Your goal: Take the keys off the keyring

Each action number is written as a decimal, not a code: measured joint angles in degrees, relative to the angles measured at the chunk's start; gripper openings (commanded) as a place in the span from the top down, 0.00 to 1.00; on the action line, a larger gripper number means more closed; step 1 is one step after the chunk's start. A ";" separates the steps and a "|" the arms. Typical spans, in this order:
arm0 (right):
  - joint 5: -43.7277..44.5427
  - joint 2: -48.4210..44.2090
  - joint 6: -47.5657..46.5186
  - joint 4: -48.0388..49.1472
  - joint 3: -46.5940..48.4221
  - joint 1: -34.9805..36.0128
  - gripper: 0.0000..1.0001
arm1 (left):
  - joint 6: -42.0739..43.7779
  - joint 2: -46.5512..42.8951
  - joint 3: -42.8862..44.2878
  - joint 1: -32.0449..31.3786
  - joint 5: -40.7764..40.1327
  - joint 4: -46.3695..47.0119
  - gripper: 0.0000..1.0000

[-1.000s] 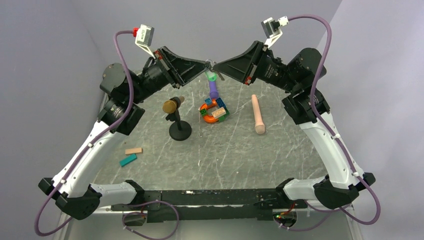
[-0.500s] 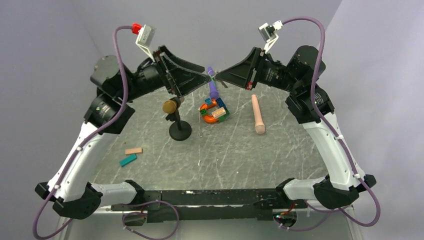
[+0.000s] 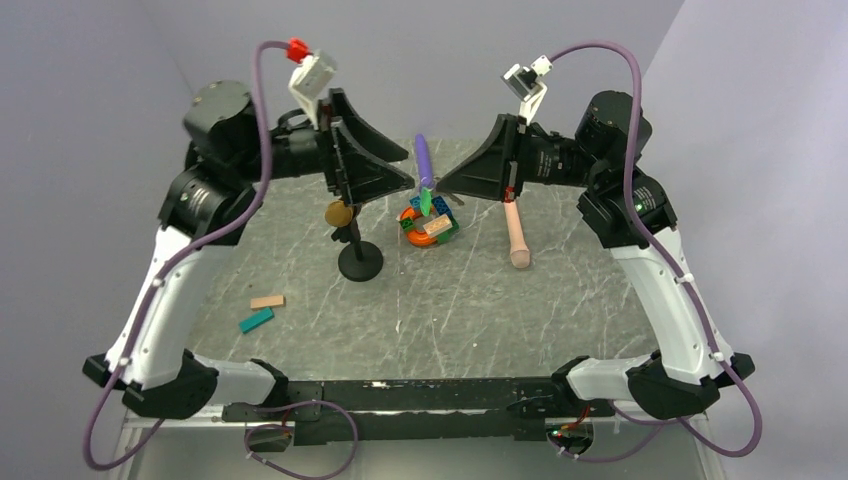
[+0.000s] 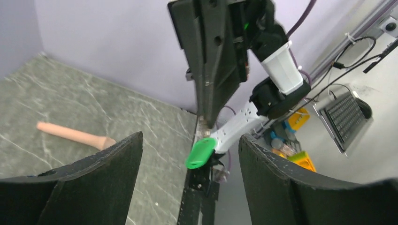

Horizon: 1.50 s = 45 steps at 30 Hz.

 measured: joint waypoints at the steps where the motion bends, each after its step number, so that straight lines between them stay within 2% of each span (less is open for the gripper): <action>1: -0.59 0.00 -0.37 -0.44 0.20 0.00 1.00 | -0.02 1.07 -0.02 0.00 1.27 -0.48 0.24; 7: -1.60 0.00 -3.04 -3.17 1.29 -0.02 1.00 | -0.85 4.79 -0.59 0.09 4.96 -1.92 0.30; 17: -1.60 0.20 -7.23 -8.66 2.86 0.00 1.00 | -4.22 5.14 -0.57 -1.27 9.29 1.36 0.34; 23: -1.42 0.35 -8.61 -10.54 3.80 0.00 1.00 | -4.44 6.03 -0.42 -2.10 9.70 1.03 0.38; 32: -1.05 1.11 -9.66 -12.04 4.55 -0.02 1.00 | -2.99 8.59 -0.11 -4.92 9.16 -1.46 0.49; 45: -0.33 1.29 -11.80 -15.19 5.33 -0.02 1.00 | -0.76 8.59 3.63 -4.92 8.61 -3.98 0.50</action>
